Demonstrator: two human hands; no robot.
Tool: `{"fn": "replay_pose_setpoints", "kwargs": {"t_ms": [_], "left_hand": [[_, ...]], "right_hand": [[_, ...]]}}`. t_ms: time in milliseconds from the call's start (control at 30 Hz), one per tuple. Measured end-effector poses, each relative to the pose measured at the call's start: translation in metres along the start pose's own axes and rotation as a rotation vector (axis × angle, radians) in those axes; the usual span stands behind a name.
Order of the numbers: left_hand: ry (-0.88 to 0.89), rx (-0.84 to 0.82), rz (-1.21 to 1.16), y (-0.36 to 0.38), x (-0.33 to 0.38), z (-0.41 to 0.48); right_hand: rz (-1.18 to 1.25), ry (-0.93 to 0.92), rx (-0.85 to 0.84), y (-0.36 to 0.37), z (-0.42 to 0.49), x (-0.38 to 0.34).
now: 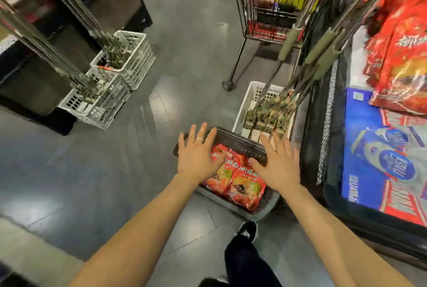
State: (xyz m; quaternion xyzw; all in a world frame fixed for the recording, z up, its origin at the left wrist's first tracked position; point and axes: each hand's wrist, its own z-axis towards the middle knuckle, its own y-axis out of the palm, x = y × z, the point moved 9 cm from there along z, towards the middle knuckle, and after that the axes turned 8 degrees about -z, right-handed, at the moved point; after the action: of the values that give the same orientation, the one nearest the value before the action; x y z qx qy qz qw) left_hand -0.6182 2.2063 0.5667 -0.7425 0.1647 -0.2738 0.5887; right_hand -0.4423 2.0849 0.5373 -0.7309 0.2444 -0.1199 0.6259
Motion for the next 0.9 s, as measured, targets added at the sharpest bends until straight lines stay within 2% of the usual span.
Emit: {"fn": "replay_pose_setpoints", "kwargs": {"t_ms": [167, 333, 600, 767, 900], "left_hand": [[0.013, -0.116, -0.029, 0.076, -0.017, 0.048], [0.015, -0.257, -0.045, 0.166, -0.042, 0.088], [0.029, -0.403, -0.041, 0.322, -0.101, 0.153], [0.061, -0.37, -0.123, 0.418, -0.129, 0.19], [-0.019, -0.384, -0.147, 0.489, -0.162, 0.211]], "right_hand": [[0.009, 0.066, -0.121, 0.077, 0.039, 0.013], [0.13, 0.203, -0.245, 0.17, 0.054, 0.021], [0.203, 0.364, -0.342, 0.336, 0.076, 0.039], [0.145, 0.428, -0.342, 0.435, 0.099, 0.059], [0.181, 0.565, -0.403, 0.503, 0.11, 0.087]]}}
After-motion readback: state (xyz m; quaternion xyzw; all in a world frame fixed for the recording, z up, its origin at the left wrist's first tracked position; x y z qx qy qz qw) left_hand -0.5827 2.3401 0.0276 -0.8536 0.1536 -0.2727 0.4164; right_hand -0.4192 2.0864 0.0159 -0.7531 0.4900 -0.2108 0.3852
